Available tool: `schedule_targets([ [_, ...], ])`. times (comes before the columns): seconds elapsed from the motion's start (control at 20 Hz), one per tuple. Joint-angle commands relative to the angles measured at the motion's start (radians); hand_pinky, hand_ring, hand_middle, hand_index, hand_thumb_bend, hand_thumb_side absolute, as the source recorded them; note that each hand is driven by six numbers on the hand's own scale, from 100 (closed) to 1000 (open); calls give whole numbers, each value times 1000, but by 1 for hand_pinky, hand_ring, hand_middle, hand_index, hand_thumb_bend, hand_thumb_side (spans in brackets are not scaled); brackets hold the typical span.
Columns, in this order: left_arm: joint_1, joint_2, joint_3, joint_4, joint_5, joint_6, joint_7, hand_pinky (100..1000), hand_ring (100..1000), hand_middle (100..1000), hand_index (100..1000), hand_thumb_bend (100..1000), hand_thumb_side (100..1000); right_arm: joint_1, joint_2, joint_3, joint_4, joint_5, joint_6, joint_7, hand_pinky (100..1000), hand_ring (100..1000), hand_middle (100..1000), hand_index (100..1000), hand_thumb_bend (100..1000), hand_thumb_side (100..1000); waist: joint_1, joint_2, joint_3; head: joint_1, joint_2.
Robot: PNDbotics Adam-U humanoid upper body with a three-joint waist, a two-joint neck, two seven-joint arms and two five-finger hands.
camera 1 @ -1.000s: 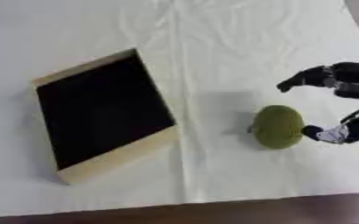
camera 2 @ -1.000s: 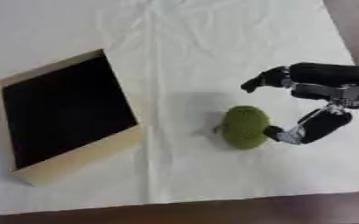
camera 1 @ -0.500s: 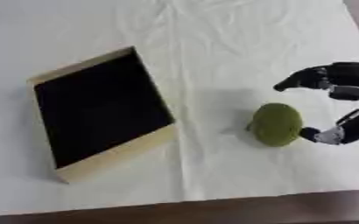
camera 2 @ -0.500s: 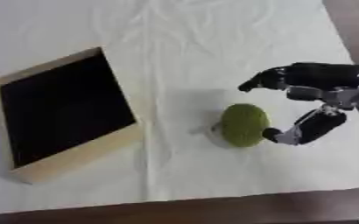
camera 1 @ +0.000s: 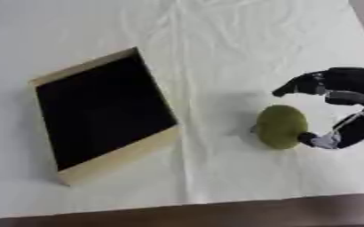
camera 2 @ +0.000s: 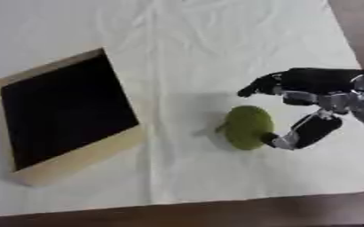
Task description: Pick up objects on the table and place them in the box.
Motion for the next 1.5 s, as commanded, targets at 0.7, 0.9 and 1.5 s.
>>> schedule_targets([
  [0.7, -8, 5, 0, -15, 8, 1, -2, 574, 651, 662, 717, 938, 796, -26, 8, 41, -15, 35, 103, 59, 897, 884, 722, 937, 323, 293, -5, -5, 9, -9, -19],
  [0.9, -9, 4, 0, -15, 8, 1, -2, 574, 651, 662, 717, 938, 796, -37, 13, 56, -15, 49, 95, 81, 890, 855, 627, 893, 341, 294, -5, -5, 11, -10, -18],
  [1.5, -7, 3, 2, -15, 6, 1, -1, 575, 650, 662, 717, 932, 795, -46, 24, 62, -15, 24, 83, 98, 829, 742, 507, 743, 259, 142, -7, -6, 13, -8, -8],
])
